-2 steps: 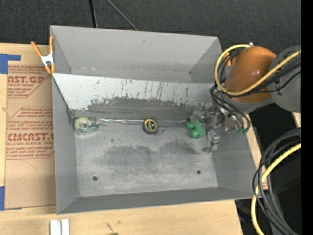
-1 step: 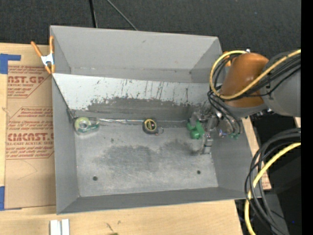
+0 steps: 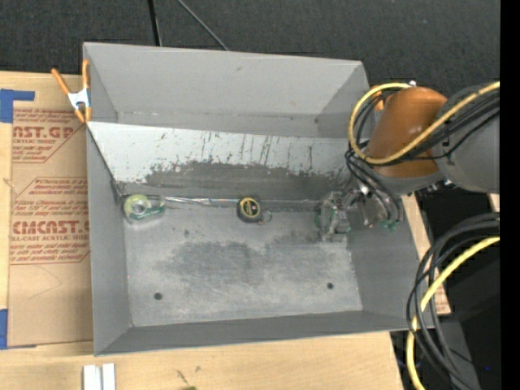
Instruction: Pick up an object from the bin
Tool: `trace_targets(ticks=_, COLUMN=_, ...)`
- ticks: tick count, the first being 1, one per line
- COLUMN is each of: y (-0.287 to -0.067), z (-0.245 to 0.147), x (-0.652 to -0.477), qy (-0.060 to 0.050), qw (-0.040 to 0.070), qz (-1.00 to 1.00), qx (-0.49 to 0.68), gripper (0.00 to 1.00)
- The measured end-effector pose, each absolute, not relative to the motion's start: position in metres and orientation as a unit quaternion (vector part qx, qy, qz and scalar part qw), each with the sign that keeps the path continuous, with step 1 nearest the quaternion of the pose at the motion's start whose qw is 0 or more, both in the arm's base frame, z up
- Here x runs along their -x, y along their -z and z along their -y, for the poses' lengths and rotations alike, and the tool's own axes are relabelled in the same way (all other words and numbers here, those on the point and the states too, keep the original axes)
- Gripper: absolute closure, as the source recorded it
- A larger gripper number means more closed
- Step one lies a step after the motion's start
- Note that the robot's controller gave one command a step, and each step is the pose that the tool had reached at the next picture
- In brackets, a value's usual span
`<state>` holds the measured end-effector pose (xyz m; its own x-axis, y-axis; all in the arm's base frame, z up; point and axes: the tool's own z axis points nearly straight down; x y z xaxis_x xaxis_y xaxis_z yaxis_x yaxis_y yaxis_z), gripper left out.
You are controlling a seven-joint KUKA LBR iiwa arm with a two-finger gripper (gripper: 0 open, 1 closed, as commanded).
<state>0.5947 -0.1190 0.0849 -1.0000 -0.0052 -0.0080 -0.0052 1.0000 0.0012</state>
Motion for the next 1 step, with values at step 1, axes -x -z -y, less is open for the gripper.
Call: trace_targets(ticks=1, y=-0.1115, z=0.1561, x=-0.5816, qy=0.0, qw=0.002, qz=-0.982, qx=-0.188, gripper=1.0)
